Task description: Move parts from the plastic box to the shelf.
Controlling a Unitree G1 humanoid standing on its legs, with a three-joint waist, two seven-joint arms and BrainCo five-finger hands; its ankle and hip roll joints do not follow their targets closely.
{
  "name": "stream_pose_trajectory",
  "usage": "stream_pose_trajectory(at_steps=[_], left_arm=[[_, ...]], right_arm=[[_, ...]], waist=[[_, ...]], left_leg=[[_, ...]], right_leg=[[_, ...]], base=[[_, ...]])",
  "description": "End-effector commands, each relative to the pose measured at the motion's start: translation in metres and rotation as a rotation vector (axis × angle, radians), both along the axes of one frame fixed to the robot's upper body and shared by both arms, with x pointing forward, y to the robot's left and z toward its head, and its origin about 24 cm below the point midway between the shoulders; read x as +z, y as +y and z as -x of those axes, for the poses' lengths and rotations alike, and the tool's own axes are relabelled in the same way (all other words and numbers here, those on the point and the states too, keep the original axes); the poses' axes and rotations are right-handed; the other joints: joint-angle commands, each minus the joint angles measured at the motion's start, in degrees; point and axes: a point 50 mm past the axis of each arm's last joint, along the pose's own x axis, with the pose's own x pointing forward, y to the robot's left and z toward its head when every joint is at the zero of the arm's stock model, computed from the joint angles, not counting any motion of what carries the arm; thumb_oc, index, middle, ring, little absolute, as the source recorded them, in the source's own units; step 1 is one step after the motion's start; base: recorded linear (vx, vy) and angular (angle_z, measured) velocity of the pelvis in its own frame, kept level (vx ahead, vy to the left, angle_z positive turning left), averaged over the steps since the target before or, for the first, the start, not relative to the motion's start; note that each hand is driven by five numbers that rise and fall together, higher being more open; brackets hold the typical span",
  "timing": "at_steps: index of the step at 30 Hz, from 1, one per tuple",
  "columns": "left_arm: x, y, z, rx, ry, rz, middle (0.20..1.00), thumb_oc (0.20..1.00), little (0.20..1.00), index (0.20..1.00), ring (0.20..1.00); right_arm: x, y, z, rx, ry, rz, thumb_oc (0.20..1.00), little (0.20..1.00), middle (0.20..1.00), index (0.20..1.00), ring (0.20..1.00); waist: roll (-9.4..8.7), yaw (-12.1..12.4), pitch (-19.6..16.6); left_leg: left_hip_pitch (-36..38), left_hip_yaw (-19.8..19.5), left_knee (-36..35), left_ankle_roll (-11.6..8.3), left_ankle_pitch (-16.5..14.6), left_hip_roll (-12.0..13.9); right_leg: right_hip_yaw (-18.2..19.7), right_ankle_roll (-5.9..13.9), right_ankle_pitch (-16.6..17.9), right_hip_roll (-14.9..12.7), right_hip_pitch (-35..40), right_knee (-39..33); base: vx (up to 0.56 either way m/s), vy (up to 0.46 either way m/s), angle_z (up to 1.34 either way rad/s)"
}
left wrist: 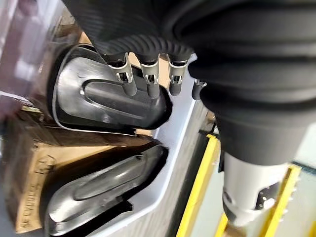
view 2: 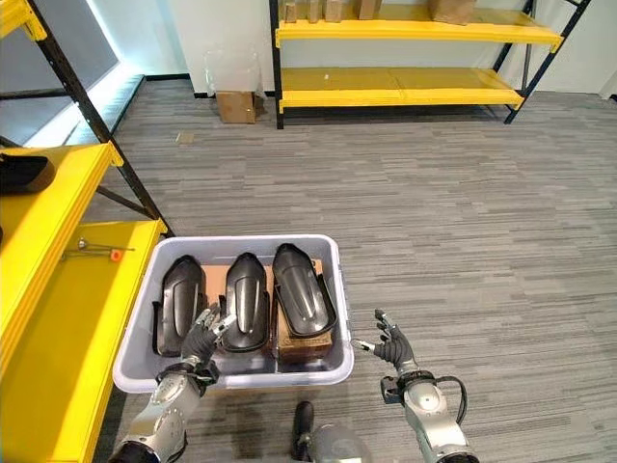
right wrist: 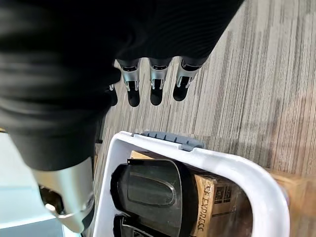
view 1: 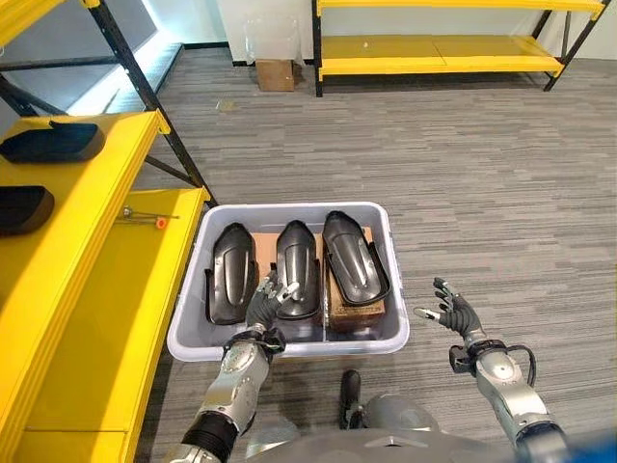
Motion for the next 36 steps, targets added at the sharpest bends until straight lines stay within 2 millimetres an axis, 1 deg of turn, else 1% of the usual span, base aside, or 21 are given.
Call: stream_pose_trajectory(at_steps=[1,2,4,5,6,7,8,11,12,16,18,20,22,24,25,26,27,30,32,33,36], left_arm=[[0.017,-0.001,-0.010,0.022,-0.123,0.063,1.000,1.000,1.000,1.000,1.000],[0.017,-0.001,-0.010,0.021,-0.124,0.063,1.000,1.000,1.000,1.000,1.000],[0.016,0.000,-0.008,0.018,-0.124,0.064,1.000,1.000,1.000,1.000,1.000],[0.016,0.004,-0.004,0.042,-0.129,0.063,1.000,1.000,1.000,1.000,1.000],[0.015,0.005,-0.003,0.057,-0.131,0.061,1.000,1.000,1.000,1.000,1.000],[0.016,0.007,-0.003,0.071,-0.138,0.058,1.000,1.000,1.000,1.000,1.000],[0.020,0.008,-0.006,0.073,-0.150,0.047,1.000,1.000,1.000,1.000,1.000],[0.023,0.005,-0.009,0.057,-0.168,0.038,1.000,1.000,1.000,1.000,1.000],[0.025,0.005,-0.008,0.036,-0.187,0.057,1.000,1.000,1.000,1.000,1.000],[0.029,0.017,-0.006,0.057,-0.218,0.004,1.000,1.000,1.000,1.000,1.000],[0.041,0.027,-0.009,0.065,-0.273,-0.037,1.000,1.000,1.000,1.000,1.000],[0.046,0.031,-0.012,0.064,-0.257,0.060,1.000,1.000,1.000,1.000,1.000],[0.062,0.032,-0.017,0.027,-0.323,0.078,1.000,1.000,1.000,1.000,1.000],[0.071,0.032,-0.020,0.030,-0.335,0.083,1.000,1.000,1.000,1.000,1.000],[0.082,0.034,-0.024,0.022,-0.339,0.049,1.000,1.000,1.000,1.000,1.000],[0.103,0.037,-0.032,0.036,-0.428,0.003,1.000,1.000,1.000,1.000,1.000],[0.126,0.032,-0.043,0.003,-0.523,0.044,1.000,1.000,1.000,1.000,1.000],[0.164,0.028,-0.058,-0.002,-0.677,0.059,1.000,1.000,1.000,1.000,1.000],[0.185,0.023,-0.063,0.003,-0.766,0.068,1.000,1.000,1.000,1.000,1.000],[0.198,0.022,-0.064,0.016,-0.832,0.071,1.000,1.000,1.000,1.000,1.000],[0.218,0.019,-0.065,0.037,-0.920,0.098,1.000,1.000,1.000,1.000,1.000]], right_arm=[[0.019,-0.007,-0.010,0.016,-0.111,0.045,1.000,1.000,1.000,1.000,1.000],[0.020,-0.007,-0.011,0.020,-0.115,0.049,1.000,1.000,1.000,1.000,1.000],[0.023,-0.009,-0.010,0.024,-0.122,0.058,1.000,1.000,1.000,1.000,1.000],[0.025,-0.011,-0.011,0.032,-0.130,0.066,1.000,1.000,1.000,1.000,1.000],[0.026,-0.011,-0.012,0.044,-0.130,0.062,1.000,1.000,1.000,1.000,1.000],[0.027,-0.011,-0.013,0.054,-0.132,0.057,1.000,1.000,1.000,1.000,1.000],[0.029,-0.010,-0.014,0.051,-0.130,0.033,1.000,1.000,1.000,1.000,1.000],[0.027,-0.007,-0.012,0.051,-0.123,0.013,1.000,1.000,1.000,1.000,1.000],[0.024,-0.001,-0.009,0.062,-0.108,-0.011,1.000,1.000,1.000,1.000,1.000],[0.022,0.011,-0.007,0.147,-0.096,0.024,1.000,1.000,1.000,1.000,1.000],[0.027,0.016,-0.010,0.170,-0.124,0.043,1.000,1.000,1.000,1.000,1.000],[0.036,0.020,-0.018,0.175,-0.166,0.077,1.000,1.000,1.000,1.000,1.000],[0.046,0.023,-0.026,0.177,-0.226,0.127,1.000,1.000,1.000,1.000,1.000],[0.055,0.023,-0.034,0.165,-0.273,0.148,1.000,1.000,1.000,1.000,1.000],[0.065,0.023,-0.044,0.172,-0.313,0.162,1.000,1.000,1.000,1.000,1.000],[0.080,0.024,-0.058,0.227,-0.370,0.252,1.000,1.000,1.000,1.000,1.000],[0.094,0.020,-0.072,0.212,-0.410,0.289,1.000,1.000,1.000,1.000,1.000],[0.122,0.015,-0.102,0.148,-0.465,0.319,1.000,1.000,1.000,1.000,1.000],[0.134,0.012,-0.116,0.072,-0.484,0.330,1.000,1.000,1.000,1.000,1.000],[0.141,0.008,-0.125,0.018,-0.497,0.375,1.000,1.000,1.000,1.000,1.000],[0.152,0.008,-0.137,-0.025,-0.513,0.403,1.000,1.000,1.000,1.000,1.000]], waist=[[0.38,-3.11,-0.66],[0.67,-3.17,-0.73],[1.25,-3.23,-0.91],[1.91,-2.34,-0.86],[2.00,-2.05,-0.76],[2.01,-2.10,-0.70],[2.18,-2.45,-0.84],[2.55,-3.17,-0.96],[2.57,-3.31,-0.99],[2.01,-2.52,-0.94],[1.36,-1.22,-0.57],[0.70,0.33,-0.06],[0.41,1.79,0.85],[0.46,2.79,1.72],[0.67,4.13,2.91],[1.02,5.45,4.59],[1.01,6.79,6.91],[0.50,8.38,10.03],[0.43,9.09,11.48],[0.57,9.62,12.48],[0.94,10.10,14.31]], left_leg=[[4.51,3.76,-14.89,1.45,5.22,2.09],[5.02,3.21,-17.58,1.10,6.24,2.51],[6.19,1.70,-24.53,-0.20,9.98,3.58],[5.46,-3.85,-29.40,-0.48,13.76,3.85],[5.11,-5.98,-29.18,-0.38,13.47,3.55],[5.74,-5.92,-29.22,0.03,11.55,2.94],[6.98,-4.31,-29.86,0.61,8.72,1.83],[9.30,-2.88,-32.45,1.86,4.75,-0.38],[10.42,-2.55,-33.91,2.50,3.79,-1.27],[11.45,-3.63,-35.95,3.31,3.39,-1.90],[10.98,-4.47,-36.41,3.69,3.33,-2.17],[9.85,-5.45,-36.18,3.98,3.33,-2.43],[8.15,-6.23,-35.23,4.20,3.40,-2.49],[6.68,-6.86,-34.07,4.18,3.44,-2.44],[4.46,-7.93,-32.07,4.02,3.41,-2.49],[1.43,-8.81,-29.85,4.05,3.32,-2.69],[-2.33,-10.06,-27.74,3.60,3.87,-2.58],[-6.56,-10.94,-26.28,3.13,4.47,-2.63],[-8.20,-11.48,-25.94,2.96,4.80,-2.81],[-9.29,-11.85,-25.48,2.92,4.84,-2.91],[-11.88,-12.53,-23.85,2.90,4.87,-3.03]], right_leg=[[1.92,3.17,1.58,-3.35,5.62,0.01],[2.15,3.35,1.55,-3.49,5.66,-0.07],[2.52,3.79,1.54,-4.01,6.20,-0.63],[4.83,3.97,2.30,-4.45,5.69,-0.60],[5.98,4.16,2.25,-4.85,5.59,-0.31],[6.45,4.55,2.18,-5.49,5.52,-0.12],[6.01,4.96,2.32,-6.65,5.22,0.18],[6.04,6.08,2.81,-7.94,4.45,1.19],[6.17,6.89,3.13,-8.44,4.36,1.56],[6.44,7.94,3.03,-9.07,4.32,2.21],[5.88,8.46,2.82,-9.55,4.30,2.54],[4.98,8.72,2.26,-9.80,3.83,3.64],[3.97,8.66,1.52,-10.00,2.94,5.39],[3.41,8.53,1.00,-10.09,2.15,6.65],[2.66,8.29,0.38,-10.18,1.27,7.97],[2.06,7.96,-0.56,-10.40,-0.59,9.91],[1.53,7.54,-1.29,-10.32,-2.44,11.48],[0.63,6.75,-2.16,-9.68,-4.46,12.24],[0.09,6.19,-2.63,-9.32,-5.68,12.75],[-0.24,5.68,-3.12,-9.15,-6.52,13.41],[-0.60,4.85,-4.00,-9.01,-8.97,15.69]], base=[[0.16,0.204,-0.45],[0.18,0.291,-0.14],[0.12,0.283,-0.01],[0.12,0.324,-0.12],[0.12,0.339,-0.26],[0.13,0.351,-0.88],[0.11,0.355,-1.01],[0.11,0.336,-0.45],[0.15,0.290,0.25],[0.12,0.191,0.38],[0.08,0.126,0.42],[0.05,0.071,0.63],[-0.02,0.029,0.59],[-0.06,0.006,0.60],[-0.16,-0.003,0.34],[-0.33,-0.062,0.33],[-0.36,-0.085,0.33],[-0.28,-0.114,0.31],[-0.19,-0.059,0.06],[-0.15,-0.026,0.06],[-0.15,-0.005,0.02]])
